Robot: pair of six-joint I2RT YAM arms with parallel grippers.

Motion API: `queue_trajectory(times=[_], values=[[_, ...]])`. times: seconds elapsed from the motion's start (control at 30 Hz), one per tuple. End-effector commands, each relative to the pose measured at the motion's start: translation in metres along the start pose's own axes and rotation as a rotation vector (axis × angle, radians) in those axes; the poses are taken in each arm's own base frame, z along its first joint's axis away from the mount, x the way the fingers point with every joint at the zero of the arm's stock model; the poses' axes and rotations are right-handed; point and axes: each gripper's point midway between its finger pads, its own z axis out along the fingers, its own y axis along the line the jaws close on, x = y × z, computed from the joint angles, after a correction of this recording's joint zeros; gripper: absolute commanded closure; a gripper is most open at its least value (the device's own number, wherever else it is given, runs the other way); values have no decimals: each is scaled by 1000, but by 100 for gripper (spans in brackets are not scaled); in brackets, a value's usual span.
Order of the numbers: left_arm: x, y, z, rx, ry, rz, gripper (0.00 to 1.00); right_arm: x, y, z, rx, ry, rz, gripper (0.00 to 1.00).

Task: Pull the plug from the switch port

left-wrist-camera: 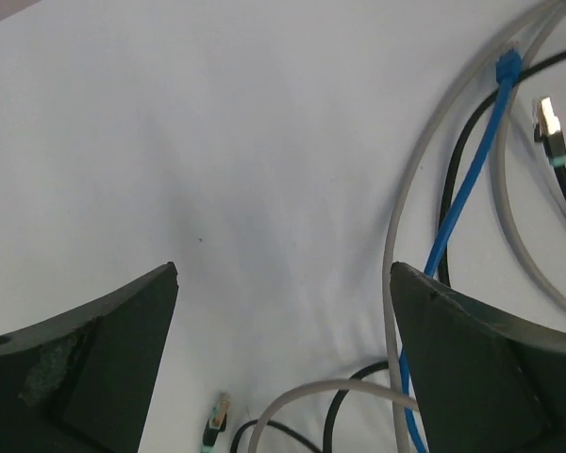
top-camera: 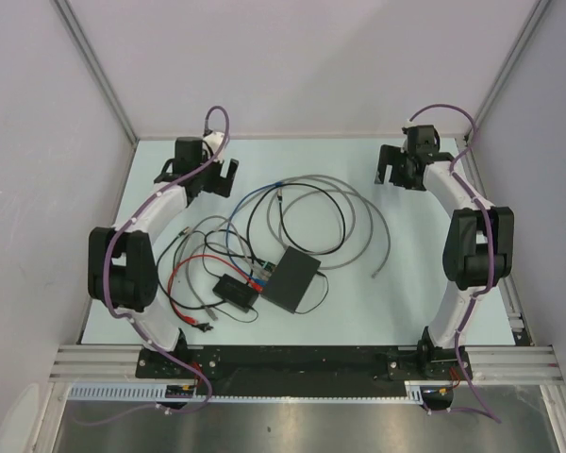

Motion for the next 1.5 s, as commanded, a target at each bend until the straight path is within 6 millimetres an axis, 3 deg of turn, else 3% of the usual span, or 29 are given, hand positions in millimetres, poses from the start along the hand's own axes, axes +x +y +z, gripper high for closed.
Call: queue_trajectory(times=[0.0, 0.1, 0.17, 0.2, 0.23, 0.33, 0.4, 0.43, 0.5, 0.57, 0.6, 0.63, 0.7, 0.73, 0.83, 0.93, 1.07, 1.27, 1.47], values=[[-12, -3, -34, 51, -2, 146, 0, -10, 16, -8, -48, -29, 7, 0], [0, -6, -56, 69, 41, 228, 0, -18, 26, -18, -71, -66, -29, 0], [3, -12, -74, 83, 35, 303, 1, -20, 48, -33, -136, -80, -99, 0], [11, -17, -81, 114, 53, 340, 1, -18, 54, -39, -164, -77, -143, 0], [14, -23, -92, 139, 44, 358, 1, -14, 74, -51, -269, -73, -178, 0], [29, -42, -110, 239, 42, 399, 0, 2, 97, -60, -365, -52, -243, 0], [29, -54, -129, 302, -15, 473, 1, 9, 103, -67, -368, -36, -279, 0], [44, -59, -133, 328, -3, 490, 0, 9, 101, -69, -337, -41, -308, 0], [42, -67, -149, 343, -81, 512, 0, 19, 108, -80, -352, -17, -325, 0], [67, -83, -152, 408, -86, 522, 2, 27, 119, -90, -387, -8, -392, 2], [70, -92, -160, 447, -124, 556, 8, 31, 121, -96, -389, -2, -414, 2], [88, -103, -158, 479, -98, 563, 10, 34, 122, -99, -392, 4, -427, 2], [104, -115, -163, 517, -81, 609, 15, 38, 125, -108, -407, 14, -443, 3], [118, -130, -167, 578, -60, 640, 16, 40, 126, -111, -415, 17, -445, 3], [149, -149, -178, 680, -19, 723, 16, 48, 130, -116, -449, 26, -462, 3], [165, -161, -176, 717, -25, 800, 15, 61, 132, -111, -461, 46, -483, 4], [151, -185, -178, 747, -136, 849, 16, 59, 135, -118, -487, 25, -519, 4], [158, -232, -179, 817, -273, 1007, 16, 28, 125, -142, -467, -100, -502, 2], [155, -263, -178, 820, -353, 1087, 16, 28, 109, -166, -458, -127, -483, 2]])
